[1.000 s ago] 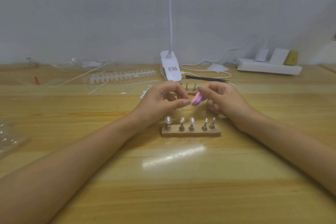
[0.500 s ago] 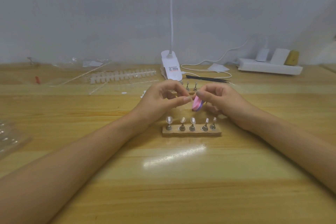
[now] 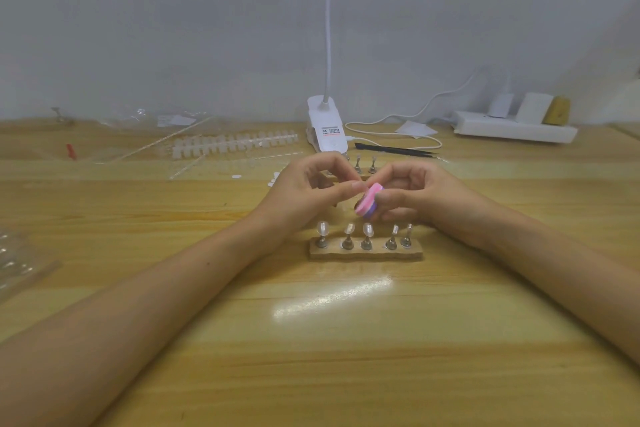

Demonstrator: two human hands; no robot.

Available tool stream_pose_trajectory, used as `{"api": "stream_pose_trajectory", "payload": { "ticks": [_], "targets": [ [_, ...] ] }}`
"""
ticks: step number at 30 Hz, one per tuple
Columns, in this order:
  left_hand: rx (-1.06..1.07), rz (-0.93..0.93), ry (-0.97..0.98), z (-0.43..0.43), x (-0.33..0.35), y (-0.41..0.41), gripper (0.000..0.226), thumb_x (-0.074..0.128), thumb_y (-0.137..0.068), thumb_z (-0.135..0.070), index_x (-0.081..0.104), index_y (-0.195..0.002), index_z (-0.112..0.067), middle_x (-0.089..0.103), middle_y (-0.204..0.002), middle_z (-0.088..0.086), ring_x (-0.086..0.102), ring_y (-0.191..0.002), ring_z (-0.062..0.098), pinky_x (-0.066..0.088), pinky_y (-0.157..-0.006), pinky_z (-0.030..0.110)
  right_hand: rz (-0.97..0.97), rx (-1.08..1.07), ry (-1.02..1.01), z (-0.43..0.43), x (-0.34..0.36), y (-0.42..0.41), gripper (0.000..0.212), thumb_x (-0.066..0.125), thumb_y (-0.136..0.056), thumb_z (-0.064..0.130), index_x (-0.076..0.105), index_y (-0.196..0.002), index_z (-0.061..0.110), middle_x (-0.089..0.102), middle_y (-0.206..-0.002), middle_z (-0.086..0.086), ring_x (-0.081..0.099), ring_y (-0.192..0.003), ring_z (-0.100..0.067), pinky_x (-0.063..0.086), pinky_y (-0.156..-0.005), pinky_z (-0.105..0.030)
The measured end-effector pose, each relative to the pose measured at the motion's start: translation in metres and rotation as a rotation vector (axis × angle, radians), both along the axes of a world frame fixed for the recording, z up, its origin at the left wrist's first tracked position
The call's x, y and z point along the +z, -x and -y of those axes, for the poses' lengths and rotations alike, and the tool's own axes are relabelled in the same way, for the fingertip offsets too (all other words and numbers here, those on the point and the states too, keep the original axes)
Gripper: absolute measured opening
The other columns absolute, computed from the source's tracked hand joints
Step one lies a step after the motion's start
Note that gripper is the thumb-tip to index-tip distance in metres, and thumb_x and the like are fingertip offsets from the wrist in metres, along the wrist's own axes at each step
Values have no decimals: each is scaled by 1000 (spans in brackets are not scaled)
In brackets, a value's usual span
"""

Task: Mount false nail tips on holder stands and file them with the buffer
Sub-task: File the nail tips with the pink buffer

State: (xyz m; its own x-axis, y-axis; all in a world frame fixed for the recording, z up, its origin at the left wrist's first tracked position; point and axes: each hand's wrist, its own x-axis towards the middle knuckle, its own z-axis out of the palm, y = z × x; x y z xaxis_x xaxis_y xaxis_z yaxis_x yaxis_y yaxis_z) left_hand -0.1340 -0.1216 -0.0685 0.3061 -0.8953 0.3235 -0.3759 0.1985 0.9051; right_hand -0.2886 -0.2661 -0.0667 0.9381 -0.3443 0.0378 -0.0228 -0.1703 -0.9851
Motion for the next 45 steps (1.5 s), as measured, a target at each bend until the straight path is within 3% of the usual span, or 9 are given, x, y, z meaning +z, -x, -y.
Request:
{"api": "stream_pose_trajectory", "payload": {
  "ticks": [5, 9, 13, 16, 23, 27, 31, 41, 45],
  "targets": [
    [6, 23, 32, 0, 1, -2, 12, 70, -89, -14, 66, -79, -19, 61, -73, -15, 53, -65, 6, 42, -62, 13, 108, -122, -173, 5, 2, -2, 26, 73, -80, 18, 68, -102, 4, 76, -101, -15, 75, -93, -23, 59, -77, -24],
    [9, 69, 58, 1, 1, -1, 15, 71, -88, -10, 66, -78, -19, 63, -80, -9, 54, -65, -2, 40, -61, 10, 5, -30, -21, 1, 0, -3, 18, 76, -83, 17, 70, -100, 12, 77, -103, -14, 75, -97, -24, 58, -74, -23],
    [14, 62, 67, 0, 1, -2, 15, 71, -87, -9, 67, -78, -20, 62, -79, -10, 53, -66, -3, 39, -61, 9, 72, -91, -84, 3, -1, -3, 25, 74, -82, 12, 67, -105, 6, 76, -104, -18, 74, -100, -26, 59, -83, -29],
    [17, 113, 65, 1, 1, -2, 14, 72, -87, -9, 67, -79, -19, 64, -84, -6, 56, -72, -1, 43, -67, 14, 40, -34, -51, 1, -2, -4, 20, 76, -79, 14, 70, -98, 13, 76, -103, -16, 74, -99, -26, 59, -79, -27],
    [9, 102, 51, 0, 0, -1, 12, 72, -87, -13, 67, -79, -21, 63, -85, -6, 55, -74, 1, 44, -68, 16, 65, -58, -104, 6, 0, -4, 23, 73, -82, 12, 62, -101, 7, 75, -103, -19, 74, -100, -27, 60, -82, -29],
    [22, 86, 49, 1, 1, -2, 12, 71, -88, -10, 67, -80, -18, 64, -87, 0, 55, -73, 3, 43, -67, 17, 49, -15, -50, 2, -2, -4, 25, 75, -79, 13, 56, -96, 10, 74, -105, -23, 73, -100, -35, 60, -86, -38],
    [8, 68, 42, 1, 1, -2, 11, 71, -88, -12, 67, -80, -18, 64, -87, 0, 55, -73, 5, 44, -67, 18, 148, -118, -148, 2, -1, -4, 23, 72, -80, 9, 54, -94, 9, 75, -100, -22, 75, -95, -30, 60, -80, -31],
    [14, 63, 42, 2, -1, -3, 11, 70, -89, -8, 66, -81, -15, 62, -86, 1, 55, -73, 6, 44, -66, 17, 57, -29, -4, -2, -2, -4, 22, 75, -80, 14, 57, -93, 15, 76, -102, -17, 75, -93, -29, 59, -73, -27],
    [7, 90, 40, 1, 1, -2, 10, 71, -88, -11, 67, -81, -17, 63, -85, -4, 56, -74, 5, 46, -66, 18, 139, -126, -120, 4, -2, -5, 23, 72, -80, 14, 54, -94, 11, 76, -99, -18, 75, -96, -27, 59, -76, -27]
  ]
}}
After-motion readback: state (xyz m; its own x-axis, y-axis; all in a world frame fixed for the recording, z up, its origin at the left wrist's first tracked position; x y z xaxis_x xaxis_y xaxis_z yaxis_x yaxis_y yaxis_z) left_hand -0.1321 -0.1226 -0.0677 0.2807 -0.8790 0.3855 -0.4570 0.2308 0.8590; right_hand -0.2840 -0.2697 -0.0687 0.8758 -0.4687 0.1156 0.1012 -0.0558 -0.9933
